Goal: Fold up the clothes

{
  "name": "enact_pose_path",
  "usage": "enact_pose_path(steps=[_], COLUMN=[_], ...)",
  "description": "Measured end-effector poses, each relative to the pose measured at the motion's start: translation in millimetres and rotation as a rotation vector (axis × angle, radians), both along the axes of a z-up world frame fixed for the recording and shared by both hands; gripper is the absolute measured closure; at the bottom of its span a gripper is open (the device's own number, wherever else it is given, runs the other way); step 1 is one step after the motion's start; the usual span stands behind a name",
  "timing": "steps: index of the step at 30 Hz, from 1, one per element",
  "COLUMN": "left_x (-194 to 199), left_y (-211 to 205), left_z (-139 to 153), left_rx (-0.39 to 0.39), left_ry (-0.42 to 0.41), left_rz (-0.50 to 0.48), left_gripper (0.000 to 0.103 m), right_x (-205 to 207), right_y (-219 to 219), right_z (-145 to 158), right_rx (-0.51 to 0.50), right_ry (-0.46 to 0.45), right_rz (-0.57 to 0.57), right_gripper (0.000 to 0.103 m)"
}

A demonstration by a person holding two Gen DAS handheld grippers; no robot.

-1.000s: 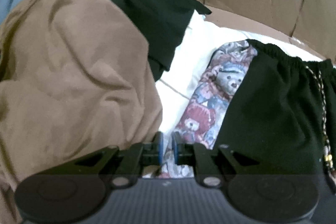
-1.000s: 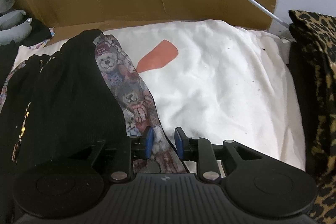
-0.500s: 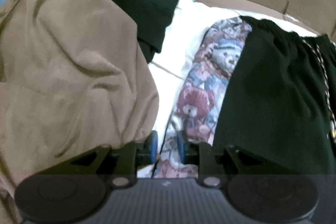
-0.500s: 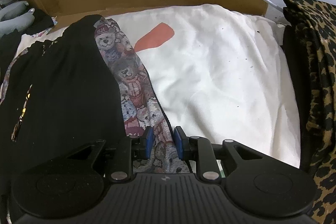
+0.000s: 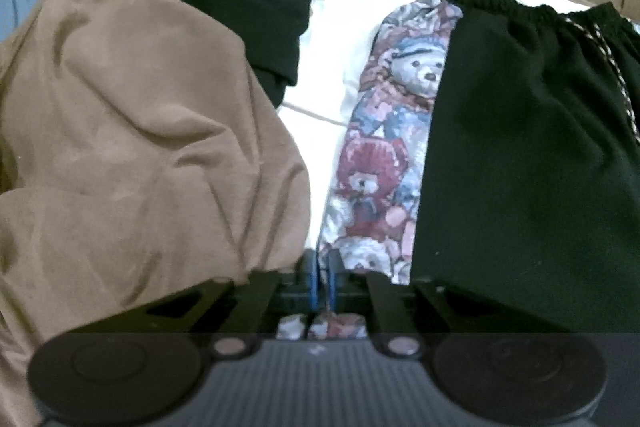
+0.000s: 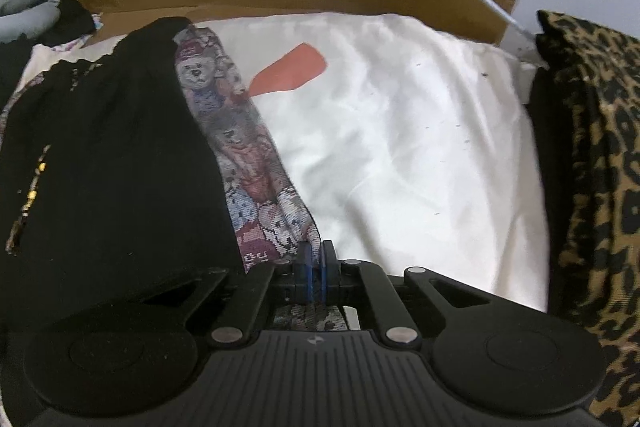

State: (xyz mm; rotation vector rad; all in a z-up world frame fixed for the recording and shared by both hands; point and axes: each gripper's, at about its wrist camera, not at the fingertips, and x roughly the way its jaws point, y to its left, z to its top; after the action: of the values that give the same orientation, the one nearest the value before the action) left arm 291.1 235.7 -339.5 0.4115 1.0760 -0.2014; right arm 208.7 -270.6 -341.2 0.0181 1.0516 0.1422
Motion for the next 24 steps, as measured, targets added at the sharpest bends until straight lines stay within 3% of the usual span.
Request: enact_pose_path(steps=[5,8,9,10,12,17,20,24], left_x=[-3,-13,-17,-23,-32,-45,-52,-55], left_y=[-6,-1,0,2,4,20,33,32], left_z=[4,19,24,28,32,22,15,11], left_rx=[0.019,-0.053,-0.064,-0.07,-0.088,-0.091,-0.038,-0.003], left_ry=[-0.018,-0.015,-0.014,-0.012,-0.003,0.031,0.058,0.064], left_rz=[0.011,0.021,0.011,-0.001,0.007,0.071,0.117,0.097], left_gripper=[0.096,0.092,0.091,0.086,0.085,0.085,0.082,0.084], right_x=[3,1,0,-3,-9,-20,-25,-29], right_y=[1,-9,-12,-15,-20,-26,-28,-21], right_z=[-8,-1,1,4,7,5,-3,-6], right_rx=[-0.021,0.069,0.098,0.097,0.099,0.102,0.092,0.021], right_ry=[0.02,0.027,0.029,0.024,0.017,0.04,0.068,0.092], right_rz=[-0.01,-0.026,-0.031,-0.039,-0.046,-0.042,-0.037,0.014], right_gripper=[0.1,0.094,0.087,0.078,0.076,0.076,0.077,0.1])
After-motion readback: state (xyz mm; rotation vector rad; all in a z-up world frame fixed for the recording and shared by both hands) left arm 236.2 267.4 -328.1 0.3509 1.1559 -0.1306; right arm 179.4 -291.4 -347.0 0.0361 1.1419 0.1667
